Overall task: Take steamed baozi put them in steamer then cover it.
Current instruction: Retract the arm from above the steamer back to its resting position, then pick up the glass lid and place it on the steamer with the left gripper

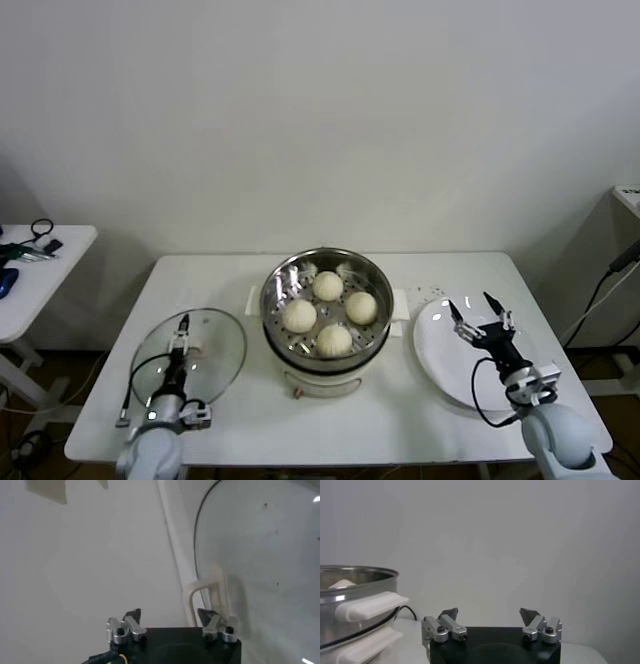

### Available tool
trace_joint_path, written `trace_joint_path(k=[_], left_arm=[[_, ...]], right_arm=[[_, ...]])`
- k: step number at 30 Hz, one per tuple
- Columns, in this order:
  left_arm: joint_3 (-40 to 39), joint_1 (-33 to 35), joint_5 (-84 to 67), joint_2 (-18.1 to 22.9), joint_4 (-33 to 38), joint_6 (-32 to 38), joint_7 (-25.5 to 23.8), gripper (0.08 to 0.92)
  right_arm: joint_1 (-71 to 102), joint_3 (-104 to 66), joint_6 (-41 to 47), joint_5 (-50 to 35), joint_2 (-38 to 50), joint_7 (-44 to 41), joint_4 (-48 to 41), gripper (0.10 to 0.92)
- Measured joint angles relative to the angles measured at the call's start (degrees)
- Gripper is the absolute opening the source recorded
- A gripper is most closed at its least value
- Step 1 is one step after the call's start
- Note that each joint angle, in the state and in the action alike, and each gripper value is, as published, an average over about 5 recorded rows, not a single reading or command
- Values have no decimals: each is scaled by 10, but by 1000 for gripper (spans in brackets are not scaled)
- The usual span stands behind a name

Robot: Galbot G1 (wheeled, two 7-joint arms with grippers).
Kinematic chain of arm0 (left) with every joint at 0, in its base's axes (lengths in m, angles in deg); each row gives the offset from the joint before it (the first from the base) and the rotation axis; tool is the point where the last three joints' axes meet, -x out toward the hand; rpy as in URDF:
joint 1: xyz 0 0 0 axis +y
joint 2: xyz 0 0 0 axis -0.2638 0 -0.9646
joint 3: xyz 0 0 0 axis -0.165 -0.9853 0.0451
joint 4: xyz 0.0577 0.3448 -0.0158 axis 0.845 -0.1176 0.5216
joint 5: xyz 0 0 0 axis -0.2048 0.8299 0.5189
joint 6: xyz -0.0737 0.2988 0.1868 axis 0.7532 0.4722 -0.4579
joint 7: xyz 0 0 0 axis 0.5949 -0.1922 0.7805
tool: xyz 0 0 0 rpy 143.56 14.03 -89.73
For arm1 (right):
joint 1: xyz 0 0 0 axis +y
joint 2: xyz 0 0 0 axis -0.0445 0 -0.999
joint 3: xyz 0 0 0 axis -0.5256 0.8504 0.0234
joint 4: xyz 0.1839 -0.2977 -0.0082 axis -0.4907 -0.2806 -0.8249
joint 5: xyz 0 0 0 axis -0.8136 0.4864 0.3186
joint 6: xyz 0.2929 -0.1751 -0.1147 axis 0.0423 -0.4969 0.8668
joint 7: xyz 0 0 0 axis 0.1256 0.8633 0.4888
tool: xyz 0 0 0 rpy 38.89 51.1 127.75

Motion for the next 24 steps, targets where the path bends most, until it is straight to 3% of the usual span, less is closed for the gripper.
trace_joint_path(k=[18, 24], left_arm=[[-11, -4, -41, -7, -12, 1, 1, 203], [-12, 7, -62, -12, 5, -8, 2, 164]], right_arm=[[-2, 2, -11, 32, -16, -8, -9, 823], [-3, -1, -12, 36, -17, -8, -11, 823]])
